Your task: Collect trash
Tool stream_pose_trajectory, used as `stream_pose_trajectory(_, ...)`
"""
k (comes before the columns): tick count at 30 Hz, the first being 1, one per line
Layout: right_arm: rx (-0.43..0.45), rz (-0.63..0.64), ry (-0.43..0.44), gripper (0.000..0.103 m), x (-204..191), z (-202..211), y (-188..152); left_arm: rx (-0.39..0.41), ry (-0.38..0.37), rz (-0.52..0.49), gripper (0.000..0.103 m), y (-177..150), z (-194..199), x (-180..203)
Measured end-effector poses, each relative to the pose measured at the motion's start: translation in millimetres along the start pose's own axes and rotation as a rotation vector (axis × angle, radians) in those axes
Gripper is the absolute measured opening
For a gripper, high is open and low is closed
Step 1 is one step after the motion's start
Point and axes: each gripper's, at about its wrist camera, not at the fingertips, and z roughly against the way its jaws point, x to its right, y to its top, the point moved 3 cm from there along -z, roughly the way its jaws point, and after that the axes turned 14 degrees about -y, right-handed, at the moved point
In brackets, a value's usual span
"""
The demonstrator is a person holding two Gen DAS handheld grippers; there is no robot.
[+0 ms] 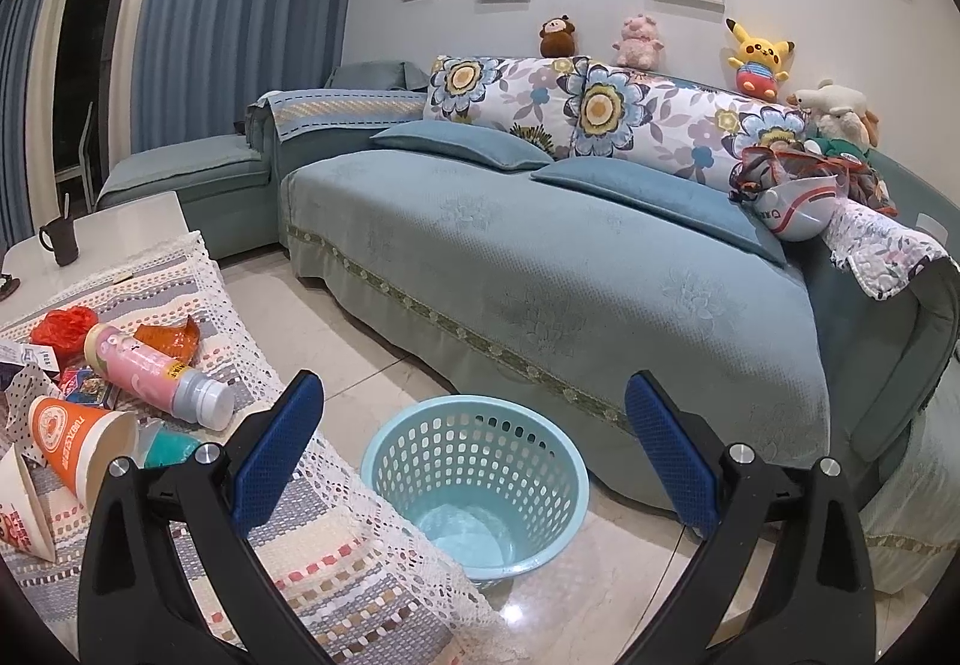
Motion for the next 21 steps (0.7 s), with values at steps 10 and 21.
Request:
stream_pose_trajectory(10,0.002,0.001,0.001,0.095,-0.7,0.7,1.2,-0.006,-0.001,0.007,0.095,-0.9,-2.4,-1.4)
stream_pose_trajectory(21,0.003,0.0,0.004,0.095,-1.5,2.3,2.4,-0.002,0.015,0.012,0.095,-1.9,-3.0,-3.4)
